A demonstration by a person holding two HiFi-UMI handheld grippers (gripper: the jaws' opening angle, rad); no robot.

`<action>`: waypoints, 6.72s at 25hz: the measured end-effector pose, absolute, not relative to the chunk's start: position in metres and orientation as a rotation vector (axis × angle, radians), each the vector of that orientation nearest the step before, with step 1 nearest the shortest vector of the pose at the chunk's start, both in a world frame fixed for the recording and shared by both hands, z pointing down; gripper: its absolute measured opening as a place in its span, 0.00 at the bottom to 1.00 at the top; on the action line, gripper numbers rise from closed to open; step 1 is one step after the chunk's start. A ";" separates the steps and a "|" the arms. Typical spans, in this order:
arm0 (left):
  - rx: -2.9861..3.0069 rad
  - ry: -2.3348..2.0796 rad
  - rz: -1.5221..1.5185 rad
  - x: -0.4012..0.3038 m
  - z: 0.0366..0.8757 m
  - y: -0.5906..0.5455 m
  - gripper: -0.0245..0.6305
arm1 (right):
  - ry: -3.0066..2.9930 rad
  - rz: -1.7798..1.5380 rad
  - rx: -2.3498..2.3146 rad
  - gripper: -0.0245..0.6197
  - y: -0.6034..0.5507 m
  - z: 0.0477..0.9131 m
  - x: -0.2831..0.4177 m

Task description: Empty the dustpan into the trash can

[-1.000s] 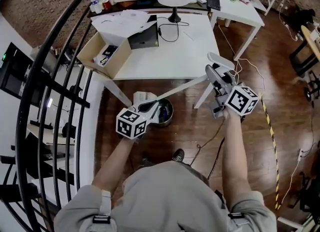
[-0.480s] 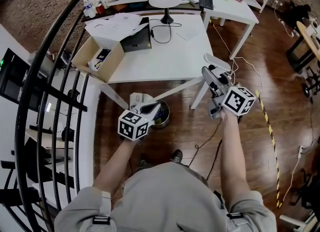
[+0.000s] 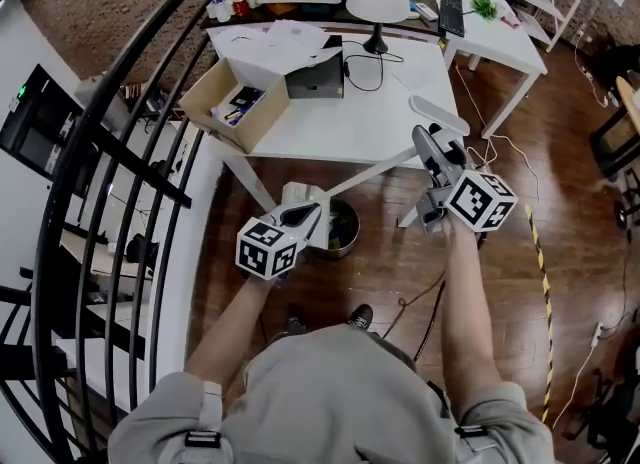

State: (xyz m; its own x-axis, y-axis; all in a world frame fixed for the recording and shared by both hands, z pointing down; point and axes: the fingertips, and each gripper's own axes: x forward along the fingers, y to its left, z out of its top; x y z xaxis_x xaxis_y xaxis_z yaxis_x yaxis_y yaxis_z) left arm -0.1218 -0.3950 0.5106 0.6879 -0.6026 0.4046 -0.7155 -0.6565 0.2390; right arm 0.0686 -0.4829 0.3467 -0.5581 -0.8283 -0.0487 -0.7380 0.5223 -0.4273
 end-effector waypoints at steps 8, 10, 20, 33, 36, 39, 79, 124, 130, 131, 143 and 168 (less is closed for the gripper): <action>2.496 -1.109 0.347 -0.185 0.501 -0.395 0.04 | 2.556 -0.454 -1.368 0.34 -0.504 0.328 -0.014; 2.495 -1.124 0.330 -0.196 0.499 -0.393 0.04 | 2.560 -0.435 -1.381 0.34 -0.507 0.326 -0.028; 2.492 -1.171 0.277 -0.237 0.492 -0.388 0.04 | 2.608 -0.264 -1.414 0.34 -0.507 0.282 -0.069; 2.612 -0.913 0.286 -0.157 0.496 -0.396 0.04 | 2.620 -0.135 -1.657 0.34 -0.446 0.277 0.023; 2.639 -0.844 0.298 -0.127 0.499 -0.396 0.04 | 2.587 -0.135 -1.719 0.34 -0.428 0.282 0.060; 2.659 -0.785 0.318 -0.100 0.499 -0.396 0.04 | 2.548 -0.148 -1.790 0.34 -0.416 0.289 0.095; 2.527 -0.746 0.456 0.059 0.578 -0.405 0.04 | 2.657 -0.582 -2.053 0.34 -0.467 0.649 0.219; 2.615 -0.752 0.343 -0.011 0.513 -0.413 0.04 | 2.608 -0.581 -1.839 0.11 -0.444 0.533 0.130; 2.691 -0.716 0.239 -0.020 0.476 -0.410 0.04 | 2.656 -0.321 -1.817 0.04 -0.436 0.457 0.086; 2.703 -0.710 0.226 -0.022 0.471 -0.408 0.04 | 2.666 -0.295 -1.802 0.04 -0.434 0.447 0.078; 2.760 -0.722 0.127 -0.060 0.415 -0.397 0.04 | 2.748 -0.211 -1.532 0.04 -0.411 0.370 -0.002; 2.784 -0.802 0.052 -0.078 0.384 -0.397 0.04 | 2.803 -0.195 -1.368 0.04 -0.395 0.349 -0.029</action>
